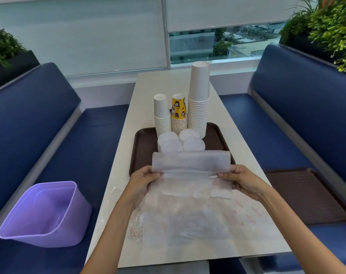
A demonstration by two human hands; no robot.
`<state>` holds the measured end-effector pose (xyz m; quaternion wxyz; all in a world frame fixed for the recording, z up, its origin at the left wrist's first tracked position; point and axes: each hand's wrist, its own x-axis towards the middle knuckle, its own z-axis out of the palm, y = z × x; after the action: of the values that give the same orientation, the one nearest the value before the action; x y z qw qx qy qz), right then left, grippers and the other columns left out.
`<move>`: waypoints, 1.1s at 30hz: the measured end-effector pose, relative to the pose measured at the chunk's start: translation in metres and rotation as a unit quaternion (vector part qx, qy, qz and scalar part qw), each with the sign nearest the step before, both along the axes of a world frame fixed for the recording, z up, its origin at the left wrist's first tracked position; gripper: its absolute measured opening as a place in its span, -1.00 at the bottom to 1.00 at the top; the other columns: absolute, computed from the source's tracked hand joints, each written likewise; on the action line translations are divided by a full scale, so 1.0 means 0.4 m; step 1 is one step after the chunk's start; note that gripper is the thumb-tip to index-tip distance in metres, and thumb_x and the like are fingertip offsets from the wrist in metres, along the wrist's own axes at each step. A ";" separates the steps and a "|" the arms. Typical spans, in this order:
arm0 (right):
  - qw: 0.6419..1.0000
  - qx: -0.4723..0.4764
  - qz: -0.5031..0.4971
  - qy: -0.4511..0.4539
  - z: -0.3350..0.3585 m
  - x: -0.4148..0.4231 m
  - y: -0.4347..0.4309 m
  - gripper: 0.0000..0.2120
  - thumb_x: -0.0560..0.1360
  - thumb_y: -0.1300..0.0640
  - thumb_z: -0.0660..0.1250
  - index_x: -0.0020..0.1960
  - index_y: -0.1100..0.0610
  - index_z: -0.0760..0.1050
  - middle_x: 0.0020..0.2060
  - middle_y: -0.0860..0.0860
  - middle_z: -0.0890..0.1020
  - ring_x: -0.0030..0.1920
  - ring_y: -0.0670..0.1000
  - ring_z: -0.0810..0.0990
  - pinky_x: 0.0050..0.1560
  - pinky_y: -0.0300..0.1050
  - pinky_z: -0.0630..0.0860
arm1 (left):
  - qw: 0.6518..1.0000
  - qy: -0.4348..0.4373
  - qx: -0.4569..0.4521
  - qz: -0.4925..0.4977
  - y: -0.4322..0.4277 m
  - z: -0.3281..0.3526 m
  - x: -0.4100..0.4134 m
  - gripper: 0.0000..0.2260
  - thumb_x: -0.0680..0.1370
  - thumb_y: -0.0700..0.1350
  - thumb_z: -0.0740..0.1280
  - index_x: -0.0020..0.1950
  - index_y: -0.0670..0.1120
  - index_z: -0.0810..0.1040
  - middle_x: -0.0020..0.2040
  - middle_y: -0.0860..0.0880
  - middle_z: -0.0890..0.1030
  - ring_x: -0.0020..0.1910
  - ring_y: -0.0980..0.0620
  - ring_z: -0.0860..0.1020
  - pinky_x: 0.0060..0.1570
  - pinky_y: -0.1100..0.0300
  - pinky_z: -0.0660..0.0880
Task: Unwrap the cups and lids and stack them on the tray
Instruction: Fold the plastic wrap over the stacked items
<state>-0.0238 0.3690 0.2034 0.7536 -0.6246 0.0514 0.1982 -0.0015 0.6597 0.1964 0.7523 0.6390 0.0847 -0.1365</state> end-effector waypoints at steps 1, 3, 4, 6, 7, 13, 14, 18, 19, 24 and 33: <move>1.000 -0.002 0.011 -0.015 0.002 0.000 -0.006 -0.61 0.52 0.42 0.20 -0.21 0.08 0.72 -0.16 0.05 0.72 -0.19 -0.04 0.70 -0.17 -0.20 0.64 | 1.000 -0.003 -0.003 0.009 0.000 0.004 0.000 -0.83 0.54 -0.39 0.24 -0.09 -0.19 0.57 -0.25 -0.01 0.67 -0.27 0.13 0.63 -0.21 0.31 0.58; 0.999 -0.010 0.014 -0.030 0.004 -0.005 -0.020 -0.50 0.54 0.46 0.13 -0.27 0.05 0.71 -0.23 0.00 0.71 -0.26 -0.09 0.68 -0.23 -0.26 0.61 | 1.000 -0.006 0.008 0.022 0.000 0.009 0.000 -0.77 0.57 -0.36 0.20 -0.14 -0.14 0.59 -0.26 -0.01 0.65 -0.29 0.10 0.61 -0.31 0.29 0.55; 0.999 -0.004 0.015 -0.034 -0.002 -0.008 -0.032 -0.49 0.54 0.48 0.13 -0.29 0.07 0.71 -0.27 0.01 0.70 -0.31 -0.10 0.66 -0.26 -0.27 0.60 | 0.999 -0.007 0.020 0.027 0.002 0.008 0.001 -0.69 0.58 -0.36 0.17 -0.23 -0.10 0.60 -0.28 -0.02 0.63 -0.29 0.06 0.58 -0.35 0.25 0.51; 0.998 0.042 0.022 -0.036 -0.001 -0.012 -0.045 -0.67 0.48 0.41 0.29 -0.30 0.12 0.70 -0.28 0.07 0.69 -0.31 -0.05 0.67 -0.25 -0.24 0.60 | 0.999 -0.006 0.040 0.027 0.005 0.010 0.004 -0.56 0.56 -0.38 0.11 -0.38 -0.03 0.58 -0.24 -0.06 0.57 -0.23 -0.04 0.50 -0.36 0.19 0.41; 0.996 0.078 0.043 -0.027 0.002 -0.014 -0.046 -0.88 0.38 0.30 0.41 -0.27 0.14 0.69 -0.23 0.11 0.69 -0.27 0.01 0.68 -0.22 -0.19 0.60 | 0.999 -0.007 0.044 0.022 0.004 0.013 0.005 -0.55 0.55 -0.39 0.10 -0.40 -0.02 0.56 -0.21 -0.07 0.55 -0.20 -0.08 0.48 -0.36 0.19 0.40; 0.973 0.147 0.146 0.102 -0.010 0.010 -0.006 -0.30 0.11 -0.15 0.60 0.13 0.19 0.57 0.07 0.22 0.61 -0.10 0.11 0.66 -0.15 -0.05 0.61 | 0.994 -0.027 0.086 -0.064 -0.013 0.040 0.010 -0.55 0.52 -0.39 0.09 -0.41 0.01 0.55 -0.19 -0.14 0.47 -0.25 -0.05 0.35 -0.36 0.16 0.23; 0.971 0.126 0.169 0.111 -0.007 0.016 0.009 -0.23 0.14 -0.22 0.58 0.22 0.17 0.53 0.11 0.21 0.61 -0.05 0.10 0.66 -0.07 -0.04 0.60 | 0.992 -0.034 0.094 -0.073 -0.017 0.047 0.011 -0.57 0.52 -0.39 0.10 -0.39 0.00 0.55 -0.19 -0.12 0.49 -0.24 -0.05 0.37 -0.35 0.15 0.25; 0.961 0.026 0.266 0.074 0.012 0.034 0.064 -0.24 0.22 -0.26 0.54 0.28 0.12 0.47 0.08 0.07 0.65 0.01 0.00 0.65 0.00 -0.14 0.58 | 0.986 -0.066 0.110 -0.110 -0.037 0.084 0.010 -0.62 0.52 -0.42 0.10 -0.35 -0.08 0.52 -0.26 -0.02 0.52 -0.29 0.03 0.46 -0.36 0.22 0.39; 0.957 -0.008 0.284 0.059 0.016 0.036 0.077 -0.26 0.25 -0.22 0.54 0.28 0.15 0.48 0.07 0.04 0.65 0.03 -0.02 0.64 0.03 -0.16 0.57 | 0.983 -0.076 0.115 -0.122 -0.040 0.093 0.010 -0.64 0.51 -0.44 0.10 -0.34 -0.11 0.51 -0.26 -0.02 0.52 -0.28 0.05 0.47 -0.35 0.26 0.43; 0.955 -0.108 0.276 0.007 0.028 0.033 0.123 -0.84 0.49 0.18 0.41 0.05 0.18 0.62 -0.08 0.03 0.69 -0.09 -0.02 0.67 0.07 -0.10 0.59 | 0.985 -0.095 0.119 -0.083 -0.051 0.116 0.011 -0.74 0.55 -0.39 0.16 -0.18 -0.13 0.56 -0.18 0.01 0.60 -0.27 0.17 0.56 -0.35 0.36 0.48; 0.996 -0.038 0.042 -0.065 0.009 0.028 0.180 -0.79 0.46 0.23 0.40 0.10 0.18 0.60 -0.12 0.03 0.71 -0.11 -0.01 0.69 -0.09 -0.11 0.62 | 1.000 0.025 0.000 0.003 -0.074 0.030 -0.041 -0.53 0.47 0.16 0.35 0.28 -0.07 0.44 0.08 -0.12 0.62 -0.03 -0.03 0.61 -0.05 0.09 0.57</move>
<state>-0.0126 0.4411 0.2069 0.7220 -0.6661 -0.0168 0.1863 -0.0178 0.6299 0.2085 0.7505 0.6349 0.1052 -0.1505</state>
